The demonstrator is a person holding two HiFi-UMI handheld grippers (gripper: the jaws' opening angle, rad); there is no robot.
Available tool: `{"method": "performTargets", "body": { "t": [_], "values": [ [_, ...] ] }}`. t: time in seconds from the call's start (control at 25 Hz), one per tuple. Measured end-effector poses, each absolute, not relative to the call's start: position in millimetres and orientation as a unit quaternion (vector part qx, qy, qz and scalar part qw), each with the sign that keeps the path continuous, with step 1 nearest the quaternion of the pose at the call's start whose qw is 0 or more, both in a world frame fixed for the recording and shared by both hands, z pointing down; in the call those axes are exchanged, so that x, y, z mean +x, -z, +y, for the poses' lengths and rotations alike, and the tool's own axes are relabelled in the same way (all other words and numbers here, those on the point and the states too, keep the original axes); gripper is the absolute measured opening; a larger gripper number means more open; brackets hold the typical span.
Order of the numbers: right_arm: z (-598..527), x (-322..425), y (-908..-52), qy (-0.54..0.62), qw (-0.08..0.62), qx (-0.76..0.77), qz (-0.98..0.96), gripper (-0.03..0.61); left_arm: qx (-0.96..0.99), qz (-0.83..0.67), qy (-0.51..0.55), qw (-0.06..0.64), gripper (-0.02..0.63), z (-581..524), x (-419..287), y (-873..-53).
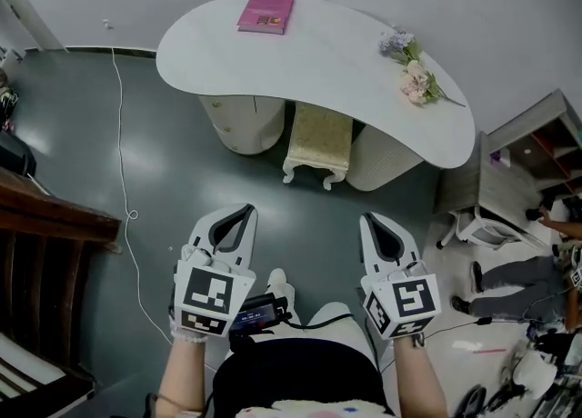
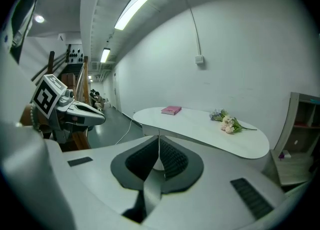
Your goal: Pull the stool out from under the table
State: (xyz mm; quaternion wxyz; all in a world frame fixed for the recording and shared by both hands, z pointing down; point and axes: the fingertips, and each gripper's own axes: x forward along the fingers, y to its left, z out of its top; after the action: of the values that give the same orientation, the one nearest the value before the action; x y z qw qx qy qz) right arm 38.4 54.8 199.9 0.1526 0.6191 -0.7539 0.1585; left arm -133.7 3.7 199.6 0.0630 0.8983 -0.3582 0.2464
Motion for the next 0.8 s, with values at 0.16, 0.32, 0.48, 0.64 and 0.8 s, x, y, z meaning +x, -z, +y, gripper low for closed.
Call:
{"method": "performTargets", "body": {
  "t": [0.16, 0.32, 0.48, 0.64, 0.8],
  "values": [
    [52.7, 32.4, -208.0, -0.167, 0.164, 0.625, -0.745, 0.037, 0.905, -0.339, -0.247, 0.068, 0.017, -3.3, -133.6, -205.5],
    [57.0, 32.9, -216.9, -0.175, 0.181, 0.630, -0.735, 0.037, 0.909, -0.323, -0.251, 0.074, 0.017, -2.7, -129.3, -213.6],
    [55.9, 37.2, -222.9, -0.176, 0.183, 0.624, -0.739, 0.037, 0.911, -0.321, -0.249, 0.074, 0.017, -6.0, -123.8, -216.8],
    [54.0, 39.6, -228.2, -0.180, 0.174, 0.620, -0.743, 0.037, 0.910, -0.325, -0.247, 0.075, 0.017, -5.2, -122.8, -219.0],
    [47.9, 42.0, -235.5, -0.192, 0.175, 0.615, -0.745, 0.037, 0.906, -0.330, -0.251, 0.080, 0.017, -8.4, -122.0, -225.4]
  ]
}}
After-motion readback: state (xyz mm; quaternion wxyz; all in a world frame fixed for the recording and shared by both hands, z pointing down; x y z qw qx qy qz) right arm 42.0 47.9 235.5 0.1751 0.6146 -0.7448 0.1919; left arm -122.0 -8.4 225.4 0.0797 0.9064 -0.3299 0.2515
